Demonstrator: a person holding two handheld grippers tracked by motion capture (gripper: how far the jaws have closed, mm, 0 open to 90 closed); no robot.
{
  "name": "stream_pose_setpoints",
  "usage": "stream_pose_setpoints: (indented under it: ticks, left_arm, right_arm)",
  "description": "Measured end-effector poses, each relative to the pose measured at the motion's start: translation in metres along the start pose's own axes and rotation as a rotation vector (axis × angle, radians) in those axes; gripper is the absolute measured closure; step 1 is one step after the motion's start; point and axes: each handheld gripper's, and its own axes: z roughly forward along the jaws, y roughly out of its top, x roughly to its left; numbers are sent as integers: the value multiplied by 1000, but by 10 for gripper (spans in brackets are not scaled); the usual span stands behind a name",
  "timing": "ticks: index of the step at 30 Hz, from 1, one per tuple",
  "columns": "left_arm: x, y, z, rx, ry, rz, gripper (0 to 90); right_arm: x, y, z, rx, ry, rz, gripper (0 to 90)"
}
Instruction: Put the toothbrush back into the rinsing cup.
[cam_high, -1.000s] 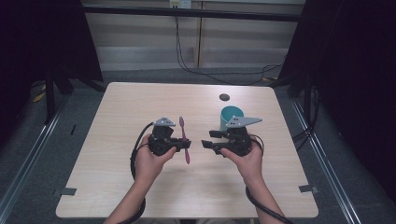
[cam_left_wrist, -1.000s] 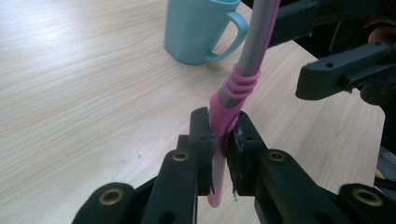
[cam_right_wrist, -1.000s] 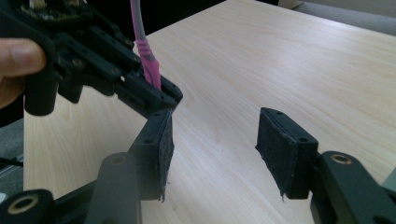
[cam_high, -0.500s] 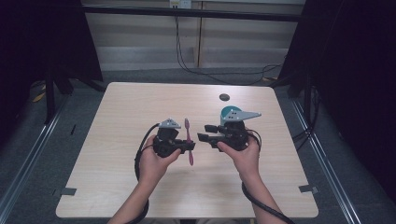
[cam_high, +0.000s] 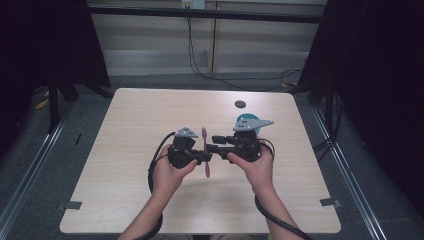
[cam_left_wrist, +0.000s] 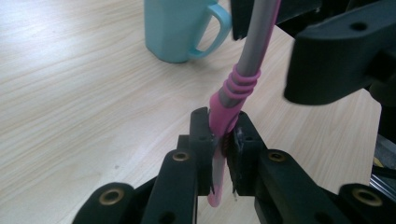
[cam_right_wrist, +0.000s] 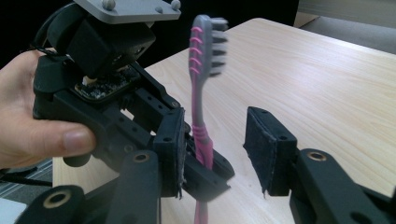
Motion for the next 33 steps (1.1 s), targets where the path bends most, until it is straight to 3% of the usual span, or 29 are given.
stream_pose_setpoints:
  ticks: [4,7,11,15,21,22,28,33]
  left_arm:
    - [-4,0,4,7,-6,15,817]
    - [-4,0,6,3,-9,13,817]
    - [-5,-1,8,7,-15,20,817]
    - [-6,0,7,-6,-15,24,817]
    - [-6,0,3,-51,-31,26,812]
    - [-5,0,1,-62,-29,28,798]
    - [0,-5,-2,-94,18,83,485]
    - [5,-12,-7,-103,16,138,395]
  right_arm:
    - [1,1,4,7,11,6,636]
    - [1,1,6,20,-9,28,688]
    - [1,2,9,10,13,44,730]
    - [3,4,11,10,5,29,849]
    - [5,8,8,-13,4,20,855]
    - [5,9,8,-17,6,19,854]
    - [3,12,1,-38,-2,9,854]
    - [-1,11,-5,-43,-14,12,855]
